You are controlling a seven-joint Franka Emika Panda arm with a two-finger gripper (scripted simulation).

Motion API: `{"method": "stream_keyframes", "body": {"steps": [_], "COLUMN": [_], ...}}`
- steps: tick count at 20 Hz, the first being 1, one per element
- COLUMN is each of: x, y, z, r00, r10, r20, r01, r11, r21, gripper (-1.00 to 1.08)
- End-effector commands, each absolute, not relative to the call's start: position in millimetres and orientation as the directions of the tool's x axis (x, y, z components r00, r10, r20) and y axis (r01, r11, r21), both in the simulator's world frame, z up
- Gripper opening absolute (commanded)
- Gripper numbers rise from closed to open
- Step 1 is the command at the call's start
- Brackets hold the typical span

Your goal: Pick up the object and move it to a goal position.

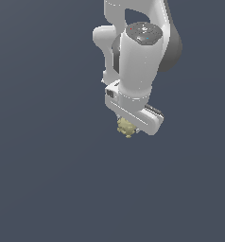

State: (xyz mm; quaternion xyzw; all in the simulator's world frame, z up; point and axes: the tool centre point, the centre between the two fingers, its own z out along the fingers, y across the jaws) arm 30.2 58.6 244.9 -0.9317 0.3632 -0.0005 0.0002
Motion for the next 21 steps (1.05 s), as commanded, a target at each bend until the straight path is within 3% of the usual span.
{"method": "stream_keyframes", "body": {"steps": [1,11,21], "x": [27,23,25], "y": [65,81,83], "z": [270,332,336], "r00": [0.736,0.736,0.737], "r10": [-0.677,-0.677,-0.676], "r20": [0.001,0.001,0.000], "r01": [-0.677,-0.677,-0.676], "r11": [-0.736,-0.736,-0.737], "r21": [0.001,0.000,0.000], "gripper": [-1.00,-1.00,-1.00]}}
